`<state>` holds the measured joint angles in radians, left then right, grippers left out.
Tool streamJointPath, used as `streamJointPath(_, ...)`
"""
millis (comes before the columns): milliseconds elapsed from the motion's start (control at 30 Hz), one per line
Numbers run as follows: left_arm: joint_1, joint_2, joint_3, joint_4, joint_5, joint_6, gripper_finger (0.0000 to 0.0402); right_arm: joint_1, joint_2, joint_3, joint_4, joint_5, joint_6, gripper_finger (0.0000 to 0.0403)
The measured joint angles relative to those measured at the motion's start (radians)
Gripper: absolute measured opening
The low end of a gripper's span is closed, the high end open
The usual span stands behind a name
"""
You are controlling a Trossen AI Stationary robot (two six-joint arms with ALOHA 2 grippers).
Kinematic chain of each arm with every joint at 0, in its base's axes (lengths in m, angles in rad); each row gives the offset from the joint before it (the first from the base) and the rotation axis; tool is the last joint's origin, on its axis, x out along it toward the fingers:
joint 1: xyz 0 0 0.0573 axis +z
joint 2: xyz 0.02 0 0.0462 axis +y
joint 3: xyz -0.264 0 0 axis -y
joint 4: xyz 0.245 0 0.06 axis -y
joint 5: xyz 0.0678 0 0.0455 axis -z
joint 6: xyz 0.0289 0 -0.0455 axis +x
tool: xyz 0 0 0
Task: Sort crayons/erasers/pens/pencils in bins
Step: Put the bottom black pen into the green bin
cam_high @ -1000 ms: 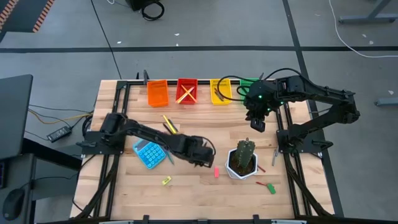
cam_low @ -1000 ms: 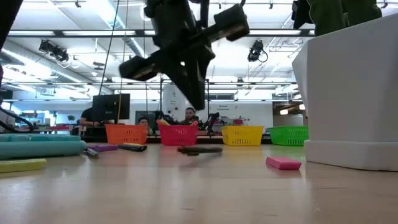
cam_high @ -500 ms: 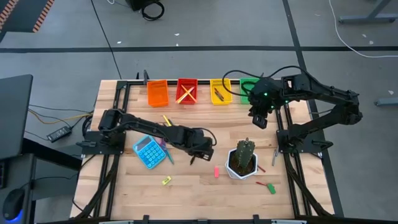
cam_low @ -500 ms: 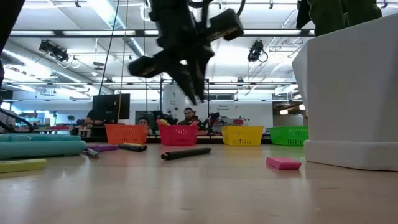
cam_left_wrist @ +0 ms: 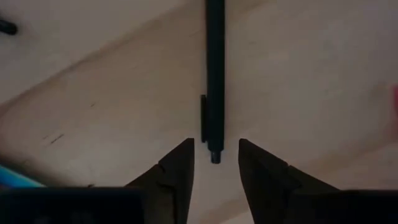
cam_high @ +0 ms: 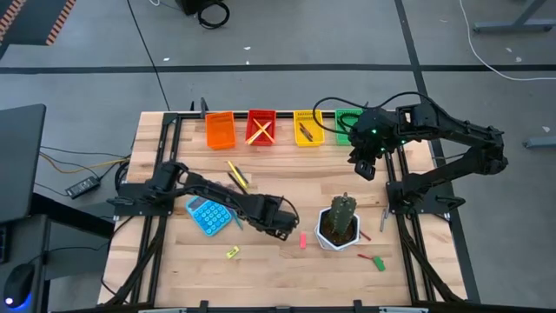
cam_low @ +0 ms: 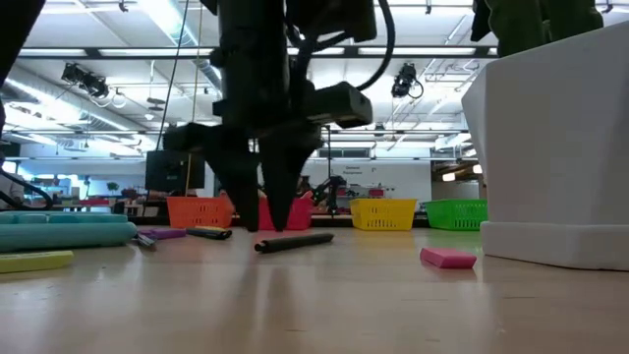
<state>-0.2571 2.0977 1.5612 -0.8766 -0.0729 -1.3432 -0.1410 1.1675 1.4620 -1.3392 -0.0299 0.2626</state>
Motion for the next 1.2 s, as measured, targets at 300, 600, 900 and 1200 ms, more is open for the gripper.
streamJointPath(300, 0.005, 0.026, 0.001, 0.031, -0.001, 0.013, 0.0123, 0.000, 0.000, 0.000, 0.000, -0.001, 0.000, 0.0107)
streamJointPath(600, 0.008, 0.069, 0.006, 0.048, 0.015, 0.015, 0.0107, 0.000, 0.000, 0.000, -0.004, -0.001, 0.002, 0.0107)
streamJointPath(900, 0.023, 0.073, 0.004, 0.046, 0.019, 0.020, 0.0088, 0.000, 0.000, 0.000, -0.005, -0.001, 0.000, 0.0107)
streamJointPath(1200, 0.028, 0.076, 0.027, 0.040, 0.015, 0.038, 0.0039, -0.001, 0.000, 0.000, 0.003, -0.001, -0.001, 0.0107)
